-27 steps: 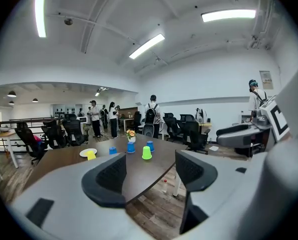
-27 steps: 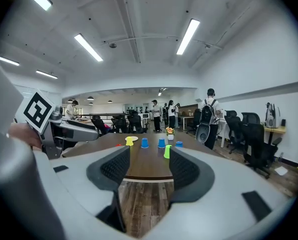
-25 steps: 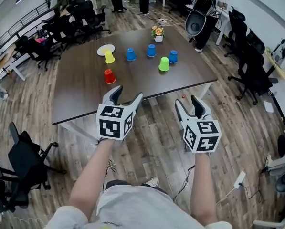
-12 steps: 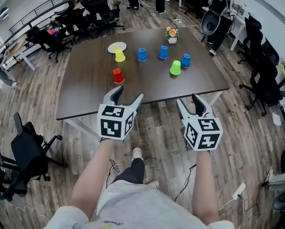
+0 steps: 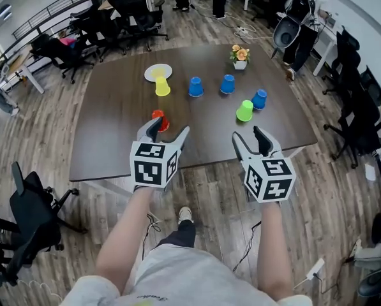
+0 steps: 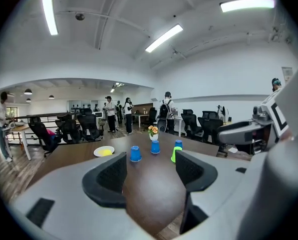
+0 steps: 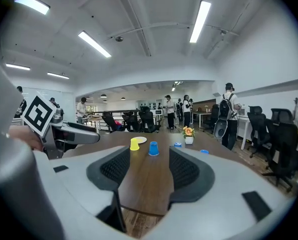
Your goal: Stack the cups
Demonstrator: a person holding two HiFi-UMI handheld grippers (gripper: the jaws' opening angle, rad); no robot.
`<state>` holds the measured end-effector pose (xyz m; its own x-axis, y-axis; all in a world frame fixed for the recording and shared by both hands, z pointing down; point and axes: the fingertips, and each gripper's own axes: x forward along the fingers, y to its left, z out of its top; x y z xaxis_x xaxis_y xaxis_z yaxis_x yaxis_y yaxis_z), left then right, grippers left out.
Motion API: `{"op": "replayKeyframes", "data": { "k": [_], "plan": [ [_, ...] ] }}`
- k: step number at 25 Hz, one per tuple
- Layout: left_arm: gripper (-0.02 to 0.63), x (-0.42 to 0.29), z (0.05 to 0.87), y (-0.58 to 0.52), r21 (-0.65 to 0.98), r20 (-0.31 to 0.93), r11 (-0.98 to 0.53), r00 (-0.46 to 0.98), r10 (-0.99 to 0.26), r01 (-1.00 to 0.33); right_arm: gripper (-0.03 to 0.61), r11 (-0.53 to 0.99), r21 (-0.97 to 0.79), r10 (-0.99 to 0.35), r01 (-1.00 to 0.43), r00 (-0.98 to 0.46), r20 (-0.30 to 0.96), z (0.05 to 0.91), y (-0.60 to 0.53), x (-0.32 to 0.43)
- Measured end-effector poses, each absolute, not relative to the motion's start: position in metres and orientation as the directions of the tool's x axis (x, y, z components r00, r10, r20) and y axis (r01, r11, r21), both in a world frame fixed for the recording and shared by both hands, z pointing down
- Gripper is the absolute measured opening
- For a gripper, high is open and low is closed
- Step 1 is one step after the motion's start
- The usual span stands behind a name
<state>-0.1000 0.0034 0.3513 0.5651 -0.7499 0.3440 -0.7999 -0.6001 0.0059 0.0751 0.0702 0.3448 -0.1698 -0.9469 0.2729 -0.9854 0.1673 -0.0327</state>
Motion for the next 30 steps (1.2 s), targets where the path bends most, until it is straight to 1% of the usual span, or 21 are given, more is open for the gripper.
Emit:
{"op": "replayKeyframes", "data": {
  "k": [7,13,20,30],
  "plan": [
    [0.304,-0.104,0.352,-0.092,0.027,0.355,-0.596,0.565,-0.745,-0.803,0.23,0.177,-0.024,-0.94,-0.984,-0.176,0.292,0.342,-0.027,0.069],
    [0.304,-0.116,0.357,-0.147,0.047,0.365,-0.597,0.57,-0.736,-0.801,0.23,0.192,-0.02,-0.931,-0.981,-0.188,0.312,0.344,-0.088,0.056],
    [0.304,-0.125,0.368,-0.18,0.07,0.374,-0.591,0.57,-0.731,-0.804,0.23,0.208,-0.008,-0.921,-0.978,-0.199,0.335,0.351,-0.127,0.041],
    [0.304,-0.126,0.375,-0.197,0.061,0.388,-0.561,0.537,-0.749,-0.826,0.23,0.243,-0.003,-0.914,-0.97,-0.23,0.334,0.356,-0.157,0.044]
  ]
}}
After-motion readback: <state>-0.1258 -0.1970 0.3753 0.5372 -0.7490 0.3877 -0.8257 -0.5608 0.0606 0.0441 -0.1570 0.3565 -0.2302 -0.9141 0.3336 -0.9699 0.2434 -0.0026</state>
